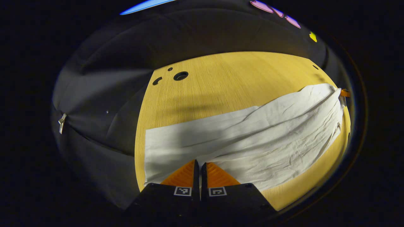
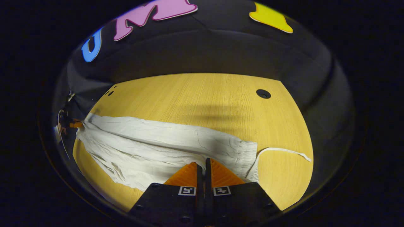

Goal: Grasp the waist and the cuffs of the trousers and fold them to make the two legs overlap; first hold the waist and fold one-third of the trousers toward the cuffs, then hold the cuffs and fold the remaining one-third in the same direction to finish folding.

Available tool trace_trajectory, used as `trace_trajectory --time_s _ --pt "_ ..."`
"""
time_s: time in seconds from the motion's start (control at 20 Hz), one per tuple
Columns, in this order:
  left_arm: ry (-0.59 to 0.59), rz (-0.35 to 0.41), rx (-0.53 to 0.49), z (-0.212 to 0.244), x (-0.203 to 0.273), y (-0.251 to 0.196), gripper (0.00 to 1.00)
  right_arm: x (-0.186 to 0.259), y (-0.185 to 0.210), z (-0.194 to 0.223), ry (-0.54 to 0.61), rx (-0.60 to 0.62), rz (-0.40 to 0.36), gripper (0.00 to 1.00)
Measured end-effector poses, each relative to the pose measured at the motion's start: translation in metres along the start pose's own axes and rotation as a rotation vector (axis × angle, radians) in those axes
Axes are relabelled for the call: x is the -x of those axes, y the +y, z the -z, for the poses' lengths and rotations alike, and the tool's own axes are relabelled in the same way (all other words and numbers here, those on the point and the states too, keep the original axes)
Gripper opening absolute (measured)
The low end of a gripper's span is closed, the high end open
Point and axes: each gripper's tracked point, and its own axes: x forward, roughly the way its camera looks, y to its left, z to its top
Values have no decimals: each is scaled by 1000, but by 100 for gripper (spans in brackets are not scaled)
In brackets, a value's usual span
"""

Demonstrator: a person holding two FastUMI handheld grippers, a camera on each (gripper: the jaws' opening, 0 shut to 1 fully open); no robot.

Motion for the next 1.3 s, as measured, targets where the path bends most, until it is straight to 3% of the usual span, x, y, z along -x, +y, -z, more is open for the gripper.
trace_trajectory --time_s 0.05,0.2,0.25,0.4,0.45,0.5,0.6,0.65,0.7,0.8,1.05,1.3 --pt "19 2 16 3 -5 0 0 -6 -1 1 15 -45 1 5" --pt "46 -3 53 7 -15 -2 10 -21 -5 6 50 -138 11 6" --pt "52 -10 65 7 -18 -3 5 -24 -6 7 61 -185 16 8" --pt "38 -33 109 7 -20 -3 10 -21 0 -6 4 -324 -30 35" --pt "34 -57 121 8 -21 2 10 -16 1 -14 -34 -363 -47 36" --pt "35 -83 126 11 -17 8 25 -11 1 -23 -78 -402 -62 50" --pt "23 -90 147 13 -15 14 55 6 -5 -42 -175 -489 -78 65" --pt "14 -87 161 13 -15 14 60 16 -10 -49 -213 -527 -77 80" --pt "8 -84 173 15 -12 14 75 27 -16 -54 -250 -557 -74 80" --pt "-23 -87 180 15 -3 15 90 52 -34 -53 -305 -615 -38 79" --pt "-106 -149 182 18 31 24 94 92 -62 -6 -356 -763 36 79" --pt "-213 -172 281 22 79 24 94 78 -64 54 -291 -809 119 79"
